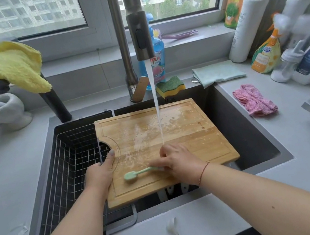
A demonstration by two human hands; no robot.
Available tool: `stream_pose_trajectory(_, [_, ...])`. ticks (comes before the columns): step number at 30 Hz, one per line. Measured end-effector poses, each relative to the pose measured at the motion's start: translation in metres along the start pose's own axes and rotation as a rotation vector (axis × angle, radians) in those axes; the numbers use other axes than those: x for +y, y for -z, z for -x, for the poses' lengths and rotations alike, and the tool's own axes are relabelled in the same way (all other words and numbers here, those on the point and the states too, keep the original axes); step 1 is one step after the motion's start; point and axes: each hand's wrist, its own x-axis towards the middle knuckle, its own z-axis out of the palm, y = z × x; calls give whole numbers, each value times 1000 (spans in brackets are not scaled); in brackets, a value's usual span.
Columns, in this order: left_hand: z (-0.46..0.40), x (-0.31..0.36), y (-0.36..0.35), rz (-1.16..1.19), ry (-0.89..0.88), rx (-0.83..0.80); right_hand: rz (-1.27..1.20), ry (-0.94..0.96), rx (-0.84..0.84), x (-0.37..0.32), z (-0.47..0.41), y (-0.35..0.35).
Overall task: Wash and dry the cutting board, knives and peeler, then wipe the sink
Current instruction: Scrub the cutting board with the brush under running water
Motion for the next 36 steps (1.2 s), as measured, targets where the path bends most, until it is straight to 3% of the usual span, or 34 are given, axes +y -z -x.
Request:
stream_pose_trajectory(3, [1,0,0,1,-11,-11,3,-61,-10,35,8,3])
stream_pose_trajectory(7, [1,1,0,-19,-27,-19,-63,-312,81,64,12,10])
stream_pose_trajectory(15, [3,2,-1,-17,1,3,76,31,-33,12,9,-1])
stream_pose_trajectory(23, [3,5,1,-18,-1,-12,203,-38,-143,92,60,26])
stream_pose_trajectory(27, [8,10,-2,-25,-16,-3,131,-236,-79,123,79,43])
stream_pose_trajectory(29, [9,12,-2,-39,-22,8,295,-273,-52,133,80,44])
stream_pose_trajectory(33, [8,12,-1,-88,-27,9,202,-307,-64,119,62,33])
stream_pose_trajectory(36, [8,10,-1,-88,-32,3,97,-203,-81,76,39,29])
